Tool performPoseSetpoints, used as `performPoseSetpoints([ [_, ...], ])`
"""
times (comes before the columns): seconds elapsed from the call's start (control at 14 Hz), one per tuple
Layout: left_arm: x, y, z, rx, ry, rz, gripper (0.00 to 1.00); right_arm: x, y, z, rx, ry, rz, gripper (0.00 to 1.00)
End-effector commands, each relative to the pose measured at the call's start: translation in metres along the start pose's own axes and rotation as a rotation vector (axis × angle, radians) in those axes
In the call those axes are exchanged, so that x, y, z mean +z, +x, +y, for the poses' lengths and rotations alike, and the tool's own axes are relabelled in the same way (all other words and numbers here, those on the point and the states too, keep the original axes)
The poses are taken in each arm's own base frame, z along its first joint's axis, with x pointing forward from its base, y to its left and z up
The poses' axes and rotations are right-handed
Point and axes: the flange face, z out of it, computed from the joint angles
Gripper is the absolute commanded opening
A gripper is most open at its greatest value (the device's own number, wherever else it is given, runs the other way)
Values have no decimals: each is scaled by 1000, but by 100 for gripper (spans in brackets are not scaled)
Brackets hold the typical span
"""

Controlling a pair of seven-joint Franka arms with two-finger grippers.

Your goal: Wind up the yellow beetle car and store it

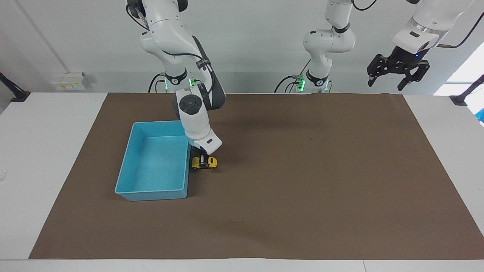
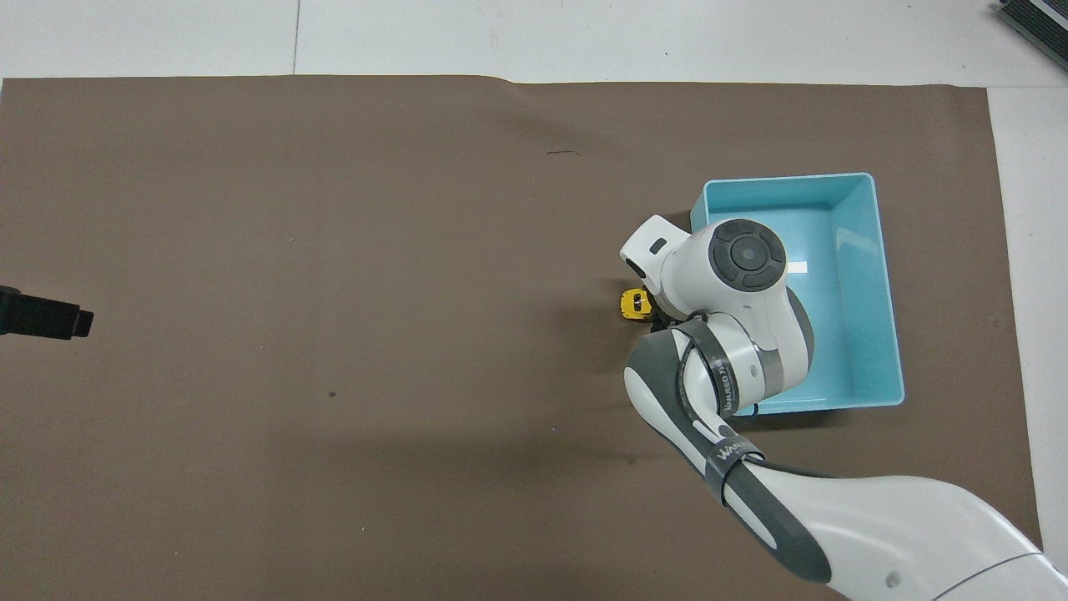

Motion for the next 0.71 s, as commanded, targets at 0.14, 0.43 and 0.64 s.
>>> performPoseSetpoints([
  [0.14, -3, -2, -1, -12, 5, -12, 100, -47, 9, 10, -3, 4, -19, 0],
  [0.43, -3, -2, -1, -12, 5, -12, 100, -81, 32, 12, 23, -31, 11, 0],
  [0.64, -3, -2, -2, -13, 5, -12, 100, -109, 26, 13, 27, -29, 3, 0],
])
